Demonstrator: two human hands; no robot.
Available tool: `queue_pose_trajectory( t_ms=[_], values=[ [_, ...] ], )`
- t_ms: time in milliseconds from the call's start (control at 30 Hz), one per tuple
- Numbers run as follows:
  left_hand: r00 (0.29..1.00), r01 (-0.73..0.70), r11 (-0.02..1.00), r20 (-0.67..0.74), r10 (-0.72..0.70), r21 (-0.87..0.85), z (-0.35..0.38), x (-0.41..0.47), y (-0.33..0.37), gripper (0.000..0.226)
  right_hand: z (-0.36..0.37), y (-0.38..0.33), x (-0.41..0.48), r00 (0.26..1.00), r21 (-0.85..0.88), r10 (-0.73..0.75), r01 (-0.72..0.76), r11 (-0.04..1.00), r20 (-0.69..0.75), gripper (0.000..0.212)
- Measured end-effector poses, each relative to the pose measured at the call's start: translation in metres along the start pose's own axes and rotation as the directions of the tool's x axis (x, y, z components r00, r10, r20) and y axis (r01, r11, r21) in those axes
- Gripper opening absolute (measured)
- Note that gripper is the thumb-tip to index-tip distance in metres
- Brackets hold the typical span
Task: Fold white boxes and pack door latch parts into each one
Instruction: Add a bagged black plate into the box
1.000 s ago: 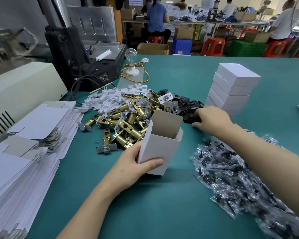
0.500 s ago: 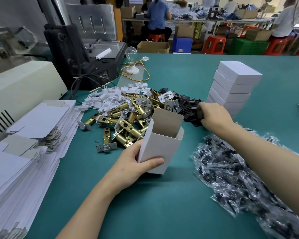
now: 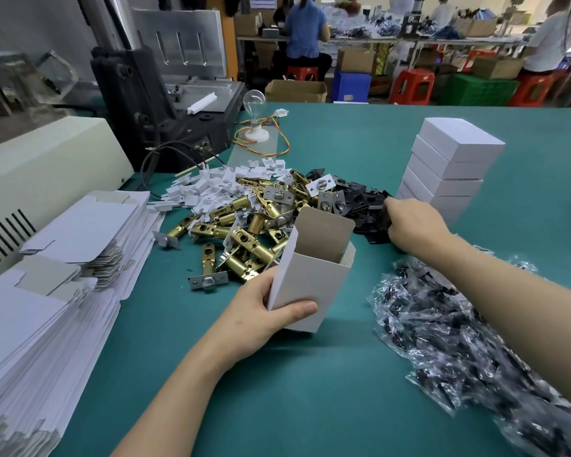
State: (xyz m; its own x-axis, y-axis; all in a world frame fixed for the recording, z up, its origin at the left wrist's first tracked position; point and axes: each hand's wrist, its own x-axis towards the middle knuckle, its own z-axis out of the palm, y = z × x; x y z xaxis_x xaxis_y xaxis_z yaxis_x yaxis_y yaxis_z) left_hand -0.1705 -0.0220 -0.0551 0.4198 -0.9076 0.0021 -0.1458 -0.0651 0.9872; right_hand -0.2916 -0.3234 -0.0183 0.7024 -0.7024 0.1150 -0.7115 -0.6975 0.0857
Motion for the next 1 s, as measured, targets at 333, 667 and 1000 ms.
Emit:
queue_pose_trajectory(
  t_ms=[333,667,1000],
  values=[
    [1.0,0.008,1.0,-0.001,-0.008,0.0,0.0,0.0,0.0,0.049,0.003,0.0,0.004,0.993,0.003,0.0,-0.001,1.0,0.119,0.023],
    [1.0,0.014,0.999,-0.016,-0.015,-0.032,0.001,0.0,-0.002,0.059,-0.005,0.007,0.001,0.987,0.188,-0.047,0.018,0.982,0.15,0.054],
    [1.0,0.02,1.0,-0.014,-0.02,-0.023,0.0,0.0,-0.002,0.059,-0.017,-0.006,-0.005,0.998,0.254,0.012,0.006,0.967,-0.069,0.032]
  ],
)
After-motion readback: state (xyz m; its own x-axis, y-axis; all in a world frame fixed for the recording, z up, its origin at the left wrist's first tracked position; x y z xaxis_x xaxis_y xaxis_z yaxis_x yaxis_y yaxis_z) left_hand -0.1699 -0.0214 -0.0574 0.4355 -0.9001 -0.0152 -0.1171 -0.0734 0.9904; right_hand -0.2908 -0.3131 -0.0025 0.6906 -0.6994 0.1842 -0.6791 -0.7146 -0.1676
